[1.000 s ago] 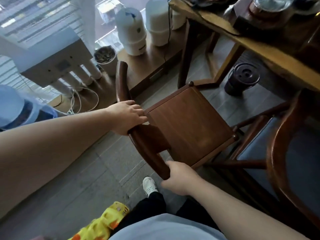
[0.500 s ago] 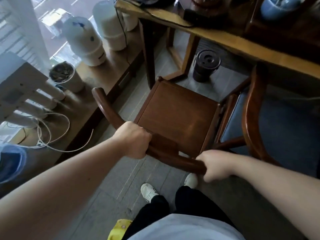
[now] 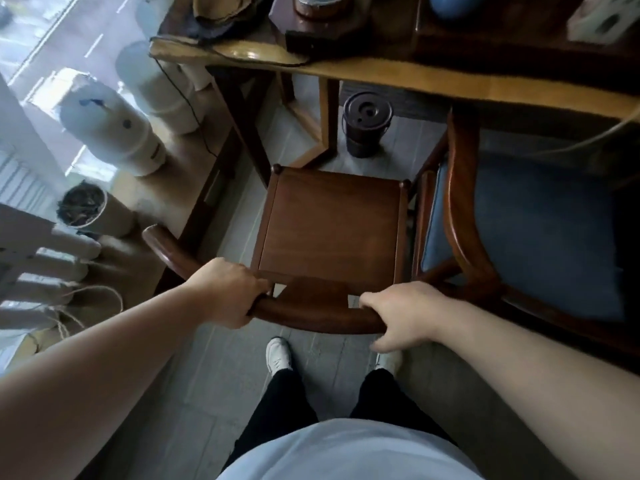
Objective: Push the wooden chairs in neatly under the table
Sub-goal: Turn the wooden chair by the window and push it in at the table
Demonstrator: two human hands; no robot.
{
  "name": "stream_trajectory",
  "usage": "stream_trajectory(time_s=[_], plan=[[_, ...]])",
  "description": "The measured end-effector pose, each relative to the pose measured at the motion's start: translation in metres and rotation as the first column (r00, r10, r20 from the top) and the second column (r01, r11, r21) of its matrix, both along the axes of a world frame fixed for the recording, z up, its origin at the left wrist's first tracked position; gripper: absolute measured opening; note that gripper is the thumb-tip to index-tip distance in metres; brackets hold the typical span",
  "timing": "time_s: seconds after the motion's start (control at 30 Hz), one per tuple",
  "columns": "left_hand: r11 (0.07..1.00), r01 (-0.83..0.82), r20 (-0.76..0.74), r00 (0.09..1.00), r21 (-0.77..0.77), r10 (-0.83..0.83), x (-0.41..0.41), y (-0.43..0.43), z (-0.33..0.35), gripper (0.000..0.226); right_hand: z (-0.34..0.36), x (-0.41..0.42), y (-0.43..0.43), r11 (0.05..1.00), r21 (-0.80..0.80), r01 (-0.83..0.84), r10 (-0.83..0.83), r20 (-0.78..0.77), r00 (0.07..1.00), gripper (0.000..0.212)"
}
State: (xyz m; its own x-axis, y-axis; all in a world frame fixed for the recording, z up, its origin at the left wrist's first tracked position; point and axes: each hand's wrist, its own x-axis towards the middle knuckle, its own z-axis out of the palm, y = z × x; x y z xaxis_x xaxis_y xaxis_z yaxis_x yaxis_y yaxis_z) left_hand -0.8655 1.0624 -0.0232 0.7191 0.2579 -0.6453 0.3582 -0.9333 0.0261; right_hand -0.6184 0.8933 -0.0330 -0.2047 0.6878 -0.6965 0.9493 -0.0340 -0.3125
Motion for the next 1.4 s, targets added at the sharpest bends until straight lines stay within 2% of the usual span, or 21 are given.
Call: stream_trajectory(time_s=[0.17, 0.33, 0.43, 0.63, 0.87, 1.13, 1.4], plan=[[0.992, 0.125, -0.004, 0.992, -0.017, -0.125, 0.0, 0.011, -0.007, 0.022, -0.001, -0.02, -0.01, 0.979, 0.101, 0.175, -0.187, 0.124, 0.975, 0.018], [0.98, 0.196, 0.036, 0.98, -0.024, -0.195, 0.0, 0.017, -0.017, 0.02, 0.0, -0.026, -0.004, 0.972, 0.059, 0.228, -0.236, 0.23, 0.944, 0.02], [0.975, 0.217, 0.06, 0.975, -0.05, -0.214, 0.0, 0.02, -0.016, 0.015, 0.003, -0.03, -0.005, 0.969, 0.092, 0.228, -0.245, 0.262, 0.934, 0.021], [0.964, 0.264, 0.038, 0.963, 0.034, -0.266, -0.007, 0.055, -0.013, 0.021, 0.003, -0.047, 0.017, 0.946, 0.159, 0.282, -0.31, 0.198, 0.93, 0.018], [0.974, 0.194, 0.031, 0.98, 0.116, -0.198, -0.006, 0.11, -0.009, 0.017, 0.003, -0.059, 0.061, 0.94, 0.196, 0.28, -0.311, 0.151, 0.938, 0.022], [0.98, 0.171, 0.161, 0.969, 0.105, -0.187, 0.02, 0.082, -0.029, 0.015, 0.01, -0.017, 0.05, 0.964, 0.106, 0.244, -0.263, 0.248, 0.932, 0.019], [0.981, 0.181, 0.128, 0.974, 0.067, -0.188, 0.028, 0.093, -0.028, 0.013, 0.013, -0.015, 0.057, 0.952, 0.088, 0.295, -0.307, 0.232, 0.923, 0.016]])
